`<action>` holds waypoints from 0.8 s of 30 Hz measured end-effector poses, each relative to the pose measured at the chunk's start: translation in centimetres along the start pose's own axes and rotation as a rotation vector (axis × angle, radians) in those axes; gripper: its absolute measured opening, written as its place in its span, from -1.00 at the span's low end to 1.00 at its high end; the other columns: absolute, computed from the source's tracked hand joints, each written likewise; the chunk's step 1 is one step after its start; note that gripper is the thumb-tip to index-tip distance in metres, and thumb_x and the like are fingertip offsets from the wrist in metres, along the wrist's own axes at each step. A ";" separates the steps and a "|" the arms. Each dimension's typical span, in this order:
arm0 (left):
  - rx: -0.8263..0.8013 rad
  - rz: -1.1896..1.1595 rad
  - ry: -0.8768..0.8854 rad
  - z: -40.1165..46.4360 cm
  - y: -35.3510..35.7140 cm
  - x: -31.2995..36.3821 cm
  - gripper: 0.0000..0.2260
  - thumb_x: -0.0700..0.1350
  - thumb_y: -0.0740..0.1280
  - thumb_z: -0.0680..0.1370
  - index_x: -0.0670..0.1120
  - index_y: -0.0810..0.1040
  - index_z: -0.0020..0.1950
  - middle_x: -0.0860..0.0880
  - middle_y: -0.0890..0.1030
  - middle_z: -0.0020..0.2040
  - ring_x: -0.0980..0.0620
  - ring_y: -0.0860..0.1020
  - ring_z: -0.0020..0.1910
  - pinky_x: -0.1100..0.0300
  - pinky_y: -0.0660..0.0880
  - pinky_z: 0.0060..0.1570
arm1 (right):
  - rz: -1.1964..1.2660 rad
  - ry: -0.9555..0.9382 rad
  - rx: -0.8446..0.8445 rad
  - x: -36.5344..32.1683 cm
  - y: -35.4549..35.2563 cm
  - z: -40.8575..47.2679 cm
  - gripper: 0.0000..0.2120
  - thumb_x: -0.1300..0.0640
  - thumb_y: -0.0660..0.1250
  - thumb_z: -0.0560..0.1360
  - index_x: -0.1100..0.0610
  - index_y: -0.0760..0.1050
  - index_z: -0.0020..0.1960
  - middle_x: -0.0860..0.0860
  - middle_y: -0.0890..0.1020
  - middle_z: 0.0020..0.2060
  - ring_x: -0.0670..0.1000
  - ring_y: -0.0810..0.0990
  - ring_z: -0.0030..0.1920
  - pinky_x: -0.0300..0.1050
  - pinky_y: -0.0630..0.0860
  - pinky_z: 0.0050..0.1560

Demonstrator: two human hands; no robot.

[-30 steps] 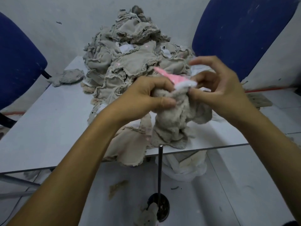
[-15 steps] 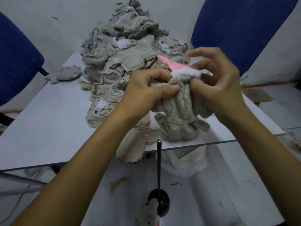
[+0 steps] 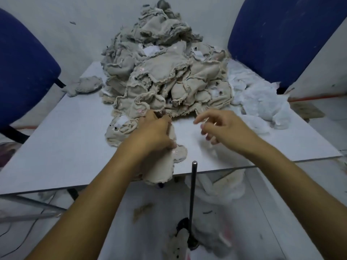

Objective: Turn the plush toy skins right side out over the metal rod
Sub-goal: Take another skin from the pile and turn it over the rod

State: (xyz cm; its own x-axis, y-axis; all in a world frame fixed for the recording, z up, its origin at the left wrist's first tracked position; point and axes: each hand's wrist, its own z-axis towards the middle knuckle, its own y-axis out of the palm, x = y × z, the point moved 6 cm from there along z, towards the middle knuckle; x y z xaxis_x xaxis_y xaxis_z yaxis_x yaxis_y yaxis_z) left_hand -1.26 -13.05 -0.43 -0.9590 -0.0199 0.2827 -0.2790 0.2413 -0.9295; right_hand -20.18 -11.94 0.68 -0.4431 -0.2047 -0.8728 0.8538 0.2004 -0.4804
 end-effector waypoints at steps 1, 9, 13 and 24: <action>0.033 0.024 -0.034 -0.1 0.1 -0.1 -0.37 0.09 0.53 0.42 0.03 0.35 0.40 -0.15 0.20 0.36 -0.25 0.21 0.36 -0.10 0.33 0.32 | -0.045 0.030 -0.025 0.9 1.0 -0.1 -0.79 0.18 0.29 0.56 -0.10 0.61 -0.02 -0.04 0.66 -0.23 -0.03 0.65 -0.25 -0.10 0.62 -0.22; 0.158 -0.062 -0.120 0.1 0.1 -0.8 -0.42 0.09 0.58 0.37 0.01 0.46 0.30 -0.22 0.31 0.37 -0.29 0.32 0.34 -0.11 0.41 0.25 | -0.309 -0.025 0.013 2.9 3.6 -1.3 -0.78 0.14 0.25 0.54 -0.15 0.59 -0.02 -0.17 0.56 -0.34 -0.21 0.50 -0.28 -0.23 0.35 -0.29; 0.337 -0.307 0.132 -0.3 -0.9 2.2 -0.53 -0.07 0.58 0.36 0.03 0.57 0.23 -0.11 0.55 0.21 -0.07 0.54 0.14 0.16 0.45 0.05 | -0.077 -0.010 0.040 2.3 3.8 -0.9 -0.84 -0.03 0.31 0.57 -0.17 0.50 0.14 -0.14 0.64 -0.18 -0.21 0.59 -0.20 -0.23 0.47 -0.17; 0.406 -1.182 0.261 -0.7 -3.1 3.1 -0.81 -0.33 0.23 0.62 -0.09 0.59 -0.02 -0.02 0.66 -0.25 0.04 0.59 -0.44 0.24 0.47 -0.49 | 0.609 0.139 0.207 3.2 0.6 -0.3 -0.67 0.30 0.34 0.53 0.06 0.56 0.24 0.08 0.73 -0.05 0.09 0.71 -0.03 -0.04 0.64 -0.08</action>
State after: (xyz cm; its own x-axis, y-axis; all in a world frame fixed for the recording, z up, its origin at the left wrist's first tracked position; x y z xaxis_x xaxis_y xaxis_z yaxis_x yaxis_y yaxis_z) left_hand -3.36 -13.16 3.46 -0.0925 0.1826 0.9788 -0.9916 -0.1064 -0.0738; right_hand -21.13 -12.22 -2.39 0.1166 0.0158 -0.9930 0.9918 0.0501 0.1173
